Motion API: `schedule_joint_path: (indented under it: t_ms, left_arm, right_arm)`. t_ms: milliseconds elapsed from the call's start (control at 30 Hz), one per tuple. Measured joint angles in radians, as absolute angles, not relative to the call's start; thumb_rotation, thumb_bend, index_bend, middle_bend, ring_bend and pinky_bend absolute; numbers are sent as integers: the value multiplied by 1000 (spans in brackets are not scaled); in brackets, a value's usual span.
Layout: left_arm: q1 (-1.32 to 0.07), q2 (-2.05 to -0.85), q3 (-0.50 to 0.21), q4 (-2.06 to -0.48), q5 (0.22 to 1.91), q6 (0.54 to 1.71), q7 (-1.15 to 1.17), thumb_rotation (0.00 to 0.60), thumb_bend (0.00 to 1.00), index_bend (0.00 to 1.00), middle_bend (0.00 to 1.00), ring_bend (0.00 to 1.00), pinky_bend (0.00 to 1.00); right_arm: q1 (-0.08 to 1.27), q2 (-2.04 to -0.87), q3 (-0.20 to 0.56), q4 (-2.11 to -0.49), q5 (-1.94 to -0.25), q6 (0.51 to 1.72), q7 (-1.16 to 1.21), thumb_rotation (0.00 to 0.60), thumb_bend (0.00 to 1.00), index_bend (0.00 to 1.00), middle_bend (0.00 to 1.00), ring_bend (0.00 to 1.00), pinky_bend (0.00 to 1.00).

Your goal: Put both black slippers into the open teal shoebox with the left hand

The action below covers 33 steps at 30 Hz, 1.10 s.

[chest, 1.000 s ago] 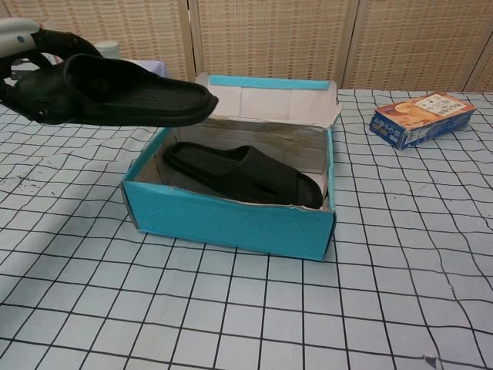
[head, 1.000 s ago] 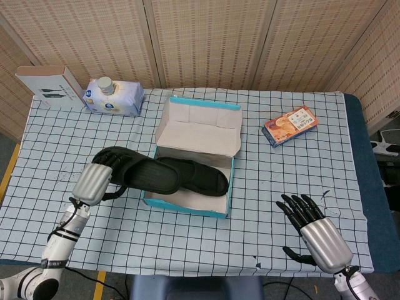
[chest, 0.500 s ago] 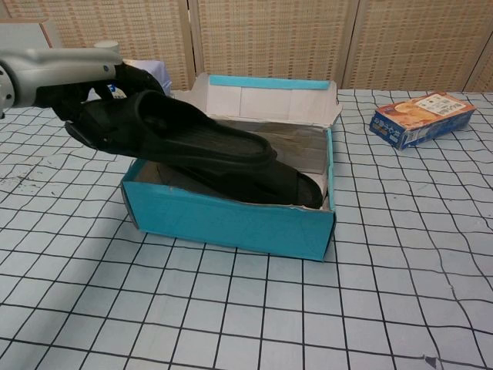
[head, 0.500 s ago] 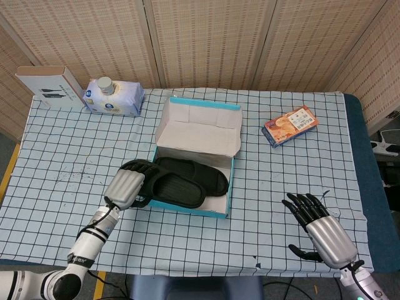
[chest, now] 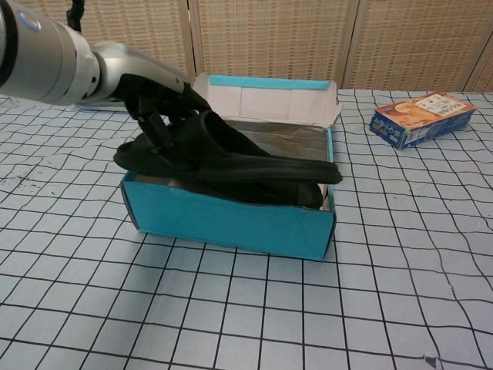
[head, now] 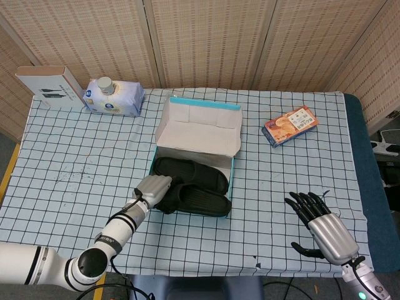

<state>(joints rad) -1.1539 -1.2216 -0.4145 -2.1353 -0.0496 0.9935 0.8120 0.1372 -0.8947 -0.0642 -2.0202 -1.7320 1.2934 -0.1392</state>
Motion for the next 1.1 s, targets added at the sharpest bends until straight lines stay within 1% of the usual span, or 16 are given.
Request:
schedule_joint_path:
  t_ms: [167, 300, 500, 767, 1100]
  left_arm:
    - [-1267, -1187, -435, -2125, -159, 937, 811, 600, 466, 596, 769, 721, 771]
    - [-1335, -1180, -419, -2071, -247, 903, 824, 600, 465, 595, 770, 721, 771]
    - [-1402, -1171, -351, -1965, -355, 824, 846, 600, 466, 601, 773, 723, 777]
    - [-1466, -1146, -254, -1907, -475, 732, 880, 600, 466, 599, 773, 726, 787]
    - [-1524, -1173, -161, -1803, -550, 618, 893, 600, 467, 597, 771, 726, 791]
  right_arm:
    - [139, -895, -68, -2011, -1734, 1297, -130, 524, 153, 0, 0, 0, 0]
    - [137, -891, -71, -2007, -1737, 1307, -118, 524, 153, 0, 0, 0, 0]
    - [137, -884, -67, -1996, -1724, 1315, -106, 525, 153, 0, 0, 0, 0]
    - [150, -898, -62, -1986, -1705, 1295, -107, 524, 153, 0, 0, 0, 0]
    - [152, -903, -59, -1983, -1693, 1301, -110, 524, 153, 0, 0, 0, 0]
